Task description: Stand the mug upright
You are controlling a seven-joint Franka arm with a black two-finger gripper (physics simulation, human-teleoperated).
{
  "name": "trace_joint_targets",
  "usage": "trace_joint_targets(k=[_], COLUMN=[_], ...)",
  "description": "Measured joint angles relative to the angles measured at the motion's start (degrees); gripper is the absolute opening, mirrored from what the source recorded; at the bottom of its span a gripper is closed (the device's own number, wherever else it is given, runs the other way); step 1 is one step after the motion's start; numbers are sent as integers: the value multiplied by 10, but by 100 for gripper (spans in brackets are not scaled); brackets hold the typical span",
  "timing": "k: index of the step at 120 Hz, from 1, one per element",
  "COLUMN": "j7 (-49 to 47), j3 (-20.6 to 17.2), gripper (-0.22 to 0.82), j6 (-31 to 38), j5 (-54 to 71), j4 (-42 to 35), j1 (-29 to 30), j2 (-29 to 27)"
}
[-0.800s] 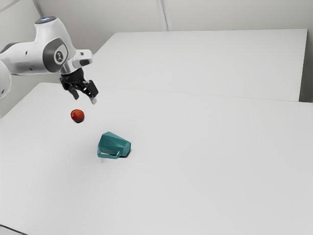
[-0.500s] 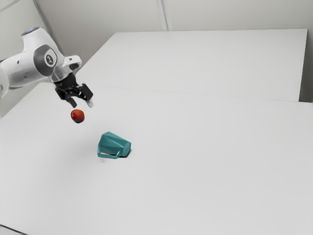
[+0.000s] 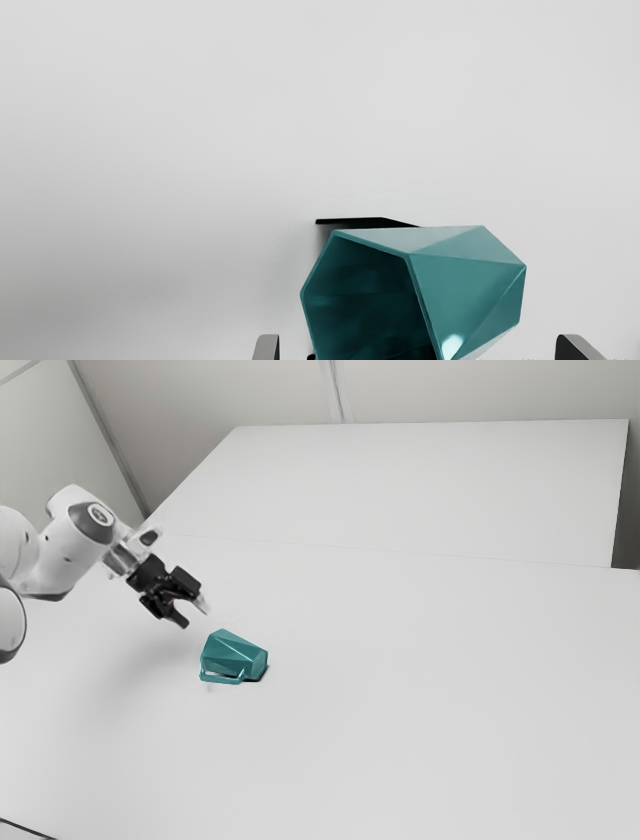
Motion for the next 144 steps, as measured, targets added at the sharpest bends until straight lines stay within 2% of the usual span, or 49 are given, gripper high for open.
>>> trace_joint_targets(k=[56,75,86,114,144], j7=[70,85,92,106,116], j3=[4,4,4,3,1], gripper=[60,54,45,12,-2], j6=[-13,-12,-11,-6,-8], j5=[-107,-126,-134,-149,-176], j4=[-64,-68,-72,-78,-77], j1=[-4,-9,-11,-11,-25], j2=[10,16,16,15,8])
